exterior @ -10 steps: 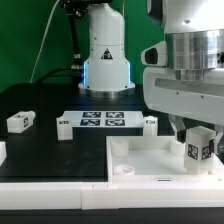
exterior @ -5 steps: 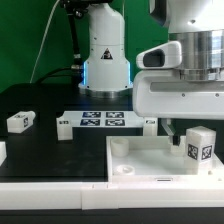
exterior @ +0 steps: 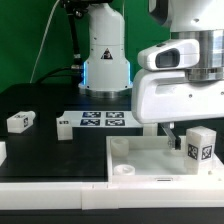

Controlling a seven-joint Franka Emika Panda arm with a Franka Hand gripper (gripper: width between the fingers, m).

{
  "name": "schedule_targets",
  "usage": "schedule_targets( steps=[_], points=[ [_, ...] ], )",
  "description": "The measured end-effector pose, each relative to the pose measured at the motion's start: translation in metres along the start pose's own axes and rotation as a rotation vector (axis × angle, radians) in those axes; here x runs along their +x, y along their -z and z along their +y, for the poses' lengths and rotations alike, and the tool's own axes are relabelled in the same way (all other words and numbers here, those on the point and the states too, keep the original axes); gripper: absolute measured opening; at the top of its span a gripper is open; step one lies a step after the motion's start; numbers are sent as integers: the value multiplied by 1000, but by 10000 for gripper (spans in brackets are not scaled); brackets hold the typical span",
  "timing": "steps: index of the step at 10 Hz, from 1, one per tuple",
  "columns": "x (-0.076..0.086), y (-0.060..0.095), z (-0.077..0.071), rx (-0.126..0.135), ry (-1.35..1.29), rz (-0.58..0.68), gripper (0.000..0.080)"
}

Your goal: Assemble one leg

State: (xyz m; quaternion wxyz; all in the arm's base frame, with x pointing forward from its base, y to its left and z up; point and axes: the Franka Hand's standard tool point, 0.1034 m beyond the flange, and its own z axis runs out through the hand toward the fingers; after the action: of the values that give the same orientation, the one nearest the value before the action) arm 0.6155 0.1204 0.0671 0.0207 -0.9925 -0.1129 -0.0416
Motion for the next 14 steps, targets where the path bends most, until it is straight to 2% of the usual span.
schedule_targets(
  steps=[2,4,5,6,7,10,12,14],
  points=[
    [0,0,2,-1,75,1,649],
    [0,0,2,-1,65,0,403],
    [0,0,2,-1,40,0,403],
    [0,0,3,-1,34,0,290],
    [0,0,4,1,-13,0,290],
    [-1,-1,1,5,-464,4,290],
    [-3,-1,8,-13,-690,7,291],
    [-5,0,17,-41,-889,19,300]
  ],
)
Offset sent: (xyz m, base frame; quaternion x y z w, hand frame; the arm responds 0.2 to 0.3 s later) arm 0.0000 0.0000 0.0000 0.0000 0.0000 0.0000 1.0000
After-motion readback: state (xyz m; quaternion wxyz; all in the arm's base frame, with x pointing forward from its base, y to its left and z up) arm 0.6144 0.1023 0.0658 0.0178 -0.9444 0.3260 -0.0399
